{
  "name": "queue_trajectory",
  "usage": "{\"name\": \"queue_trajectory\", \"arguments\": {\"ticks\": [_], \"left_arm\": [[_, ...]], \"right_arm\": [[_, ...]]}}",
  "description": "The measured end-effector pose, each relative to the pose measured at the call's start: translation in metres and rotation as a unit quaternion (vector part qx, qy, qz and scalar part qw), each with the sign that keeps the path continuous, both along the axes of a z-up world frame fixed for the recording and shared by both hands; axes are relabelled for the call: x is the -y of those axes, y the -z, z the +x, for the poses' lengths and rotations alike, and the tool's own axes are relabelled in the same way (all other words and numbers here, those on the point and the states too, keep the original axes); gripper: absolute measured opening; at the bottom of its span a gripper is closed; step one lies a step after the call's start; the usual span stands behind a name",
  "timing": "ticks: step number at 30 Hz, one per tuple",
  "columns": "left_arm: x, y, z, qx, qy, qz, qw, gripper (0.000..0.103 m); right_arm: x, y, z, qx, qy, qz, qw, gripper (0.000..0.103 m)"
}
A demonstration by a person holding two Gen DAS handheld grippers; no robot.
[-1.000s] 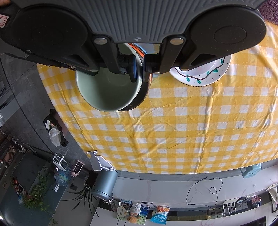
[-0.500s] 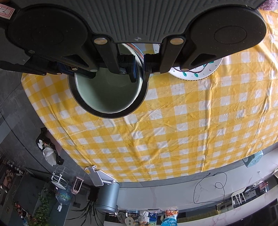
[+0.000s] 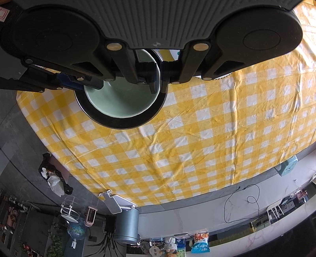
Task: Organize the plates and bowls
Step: 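Lift the pale green bowl with both tools and carry it over the orange bowl, then lower the green bowl into the orange bowl, regrip the stacked rims, then lift the nested blue, orange and green bowls with both tools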
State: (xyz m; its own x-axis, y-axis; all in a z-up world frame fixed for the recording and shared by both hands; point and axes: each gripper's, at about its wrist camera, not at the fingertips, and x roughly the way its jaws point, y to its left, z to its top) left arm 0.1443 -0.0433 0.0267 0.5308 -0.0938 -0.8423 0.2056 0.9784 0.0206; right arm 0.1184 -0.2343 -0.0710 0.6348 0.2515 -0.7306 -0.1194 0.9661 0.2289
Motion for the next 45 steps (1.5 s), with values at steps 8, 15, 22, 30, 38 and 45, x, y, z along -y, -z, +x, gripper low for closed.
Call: {"name": "queue_trajectory", "arguments": {"ticks": [8, 15, 22, 30, 38, 45], "left_arm": [[-0.006, 0.002, 0.001, -0.004, -0.001, -0.023, 0.9997, 0.003], [-0.022, -0.005, -0.009, 0.028, -0.024, -0.073, 0.9966, 0.012], [-0.047, 0.002, -0.017, 0.043, -0.079, -0.143, 0.9855, 0.033], [-0.072, 0.019, -0.023, 0.035, -0.131, -0.228, 0.9641, 0.033], [-0.066, 0.038, -0.022, 0.005, -0.134, -0.273, 0.9527, 0.057], [-0.067, 0.051, -0.021, -0.003, -0.159, -0.29, 0.9438, 0.064]], "right_arm": [[0.003, -0.001, -0.002, 0.003, 0.001, 0.006, 1.0, 0.011], [0.008, -0.006, -0.007, 0.018, 0.009, 0.003, 1.0, 0.007], [0.027, -0.01, -0.01, 0.035, 0.035, 0.038, 0.998, 0.011], [0.056, 0.005, -0.007, 0.01, 0.075, 0.11, 0.991, 0.035], [0.055, 0.02, -0.001, -0.016, 0.077, 0.142, 0.987, 0.056], [0.063, 0.031, 0.001, -0.01, 0.063, 0.192, 0.979, 0.065]]}}
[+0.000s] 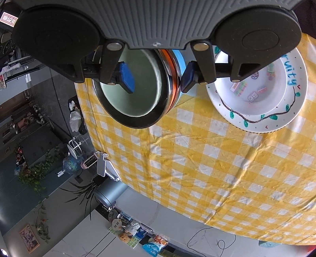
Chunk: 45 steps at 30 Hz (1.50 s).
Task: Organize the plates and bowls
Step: 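Lift the nested blue, orange and green bowls with both tools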
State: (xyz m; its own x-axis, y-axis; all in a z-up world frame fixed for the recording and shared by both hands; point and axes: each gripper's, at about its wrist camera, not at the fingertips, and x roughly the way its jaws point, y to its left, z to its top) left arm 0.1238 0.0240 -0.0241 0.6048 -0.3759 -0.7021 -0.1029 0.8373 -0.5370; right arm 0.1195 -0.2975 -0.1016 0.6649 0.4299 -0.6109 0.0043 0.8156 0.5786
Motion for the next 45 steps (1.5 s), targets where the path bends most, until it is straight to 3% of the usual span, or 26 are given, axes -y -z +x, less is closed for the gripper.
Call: {"name": "queue_trajectory", "arguments": {"ticks": [4, 13, 19, 23, 36, 45], "left_arm": [[0.002, 0.002, 0.004, -0.004, -0.005, 0.002, 1.0, 0.067], [0.008, 0.019, 0.01, -0.032, -0.01, 0.002, 0.9994, 0.072], [0.009, 0.024, 0.017, -0.041, -0.013, 0.002, 0.9991, 0.072], [0.013, 0.03, 0.021, -0.054, -0.013, 0.005, 0.9985, 0.071], [0.024, 0.026, 0.029, -0.077, -0.007, 0.042, 0.9961, 0.062], [0.037, 0.012, 0.03, -0.046, 0.037, 0.11, 0.9922, 0.049]], "right_arm": [[0.0, 0.002, 0.003, 0.009, -0.005, -0.002, 1.0, 0.071], [0.0, 0.02, 0.014, -0.022, -0.012, 0.014, 1.0, 0.071], [-0.005, 0.024, 0.02, -0.029, -0.018, 0.018, 0.999, 0.069], [-0.008, 0.028, 0.024, -0.041, -0.02, 0.012, 0.999, 0.062], [-0.013, 0.031, 0.028, -0.056, -0.021, 0.013, 0.998, 0.048], [-0.014, 0.027, 0.03, -0.073, -0.019, -0.015, 0.997, 0.04]]}}
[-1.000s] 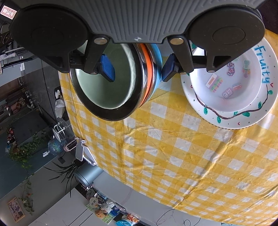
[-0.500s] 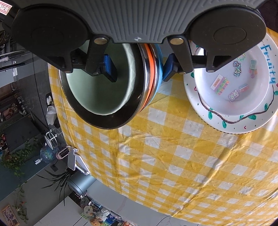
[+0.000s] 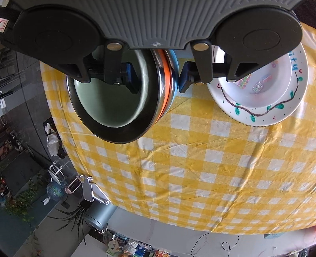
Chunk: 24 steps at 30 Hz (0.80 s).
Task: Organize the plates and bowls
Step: 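Lift the nested blue, orange and green bowls with both tools, then carry the bowl stack over the painted plate and lower it onto the plates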
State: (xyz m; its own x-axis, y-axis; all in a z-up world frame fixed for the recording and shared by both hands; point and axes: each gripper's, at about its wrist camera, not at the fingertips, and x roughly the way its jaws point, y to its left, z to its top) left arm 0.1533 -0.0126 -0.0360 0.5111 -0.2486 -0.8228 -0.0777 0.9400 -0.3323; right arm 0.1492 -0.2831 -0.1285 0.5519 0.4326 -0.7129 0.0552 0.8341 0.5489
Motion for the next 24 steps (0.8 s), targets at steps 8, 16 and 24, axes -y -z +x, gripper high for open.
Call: {"name": "queue_trajectory", "arguments": {"ticks": [8, 16, 24], "left_arm": [[0.001, -0.002, 0.002, 0.0, 0.005, 0.019, 0.9998, 0.044], [0.002, -0.003, -0.003, 0.006, 0.011, 0.02, 0.9997, 0.039], [0.004, -0.009, -0.011, 0.013, 0.013, 0.015, 0.9997, 0.039]], "right_arm": [[-0.004, 0.0, 0.003, 0.002, -0.005, -0.008, 1.0, 0.042], [-0.006, -0.006, -0.004, 0.004, 0.008, -0.026, 1.0, 0.04], [-0.005, -0.014, -0.014, 0.008, 0.021, -0.037, 0.999, 0.038]]}}
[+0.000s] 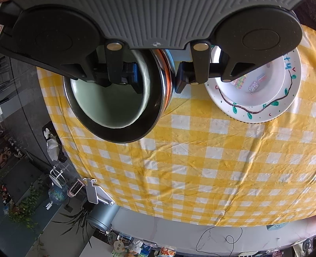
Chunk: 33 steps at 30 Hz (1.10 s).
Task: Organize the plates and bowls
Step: 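Carry the bowl stack over the painted plate and lower it onto the plates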
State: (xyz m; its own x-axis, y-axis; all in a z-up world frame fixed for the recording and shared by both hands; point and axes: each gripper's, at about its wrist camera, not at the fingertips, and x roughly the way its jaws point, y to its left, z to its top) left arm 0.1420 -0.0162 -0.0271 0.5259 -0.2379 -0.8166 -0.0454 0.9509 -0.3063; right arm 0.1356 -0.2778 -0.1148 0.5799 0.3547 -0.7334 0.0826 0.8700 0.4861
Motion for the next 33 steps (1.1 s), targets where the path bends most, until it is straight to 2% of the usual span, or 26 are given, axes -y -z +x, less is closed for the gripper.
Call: {"name": "queue_trajectory", "arguments": {"ticks": [8, 23, 33], "left_arm": [[-0.013, -0.016, -0.018, 0.016, -0.01, 0.001, 0.9998, 0.038], [-0.079, -0.048, -0.052, 0.044, -0.067, -0.011, 0.9967, 0.038], [-0.132, -0.045, -0.061, 0.035, -0.11, -0.022, 0.9931, 0.038]], "right_arm": [[-0.014, -0.017, -0.014, 0.017, -0.008, -0.011, 1.0, 0.038], [-0.075, -0.052, -0.033, 0.051, -0.064, -0.015, 0.997, 0.037], [-0.126, -0.055, -0.027, 0.046, -0.11, -0.017, 0.993, 0.037]]}}
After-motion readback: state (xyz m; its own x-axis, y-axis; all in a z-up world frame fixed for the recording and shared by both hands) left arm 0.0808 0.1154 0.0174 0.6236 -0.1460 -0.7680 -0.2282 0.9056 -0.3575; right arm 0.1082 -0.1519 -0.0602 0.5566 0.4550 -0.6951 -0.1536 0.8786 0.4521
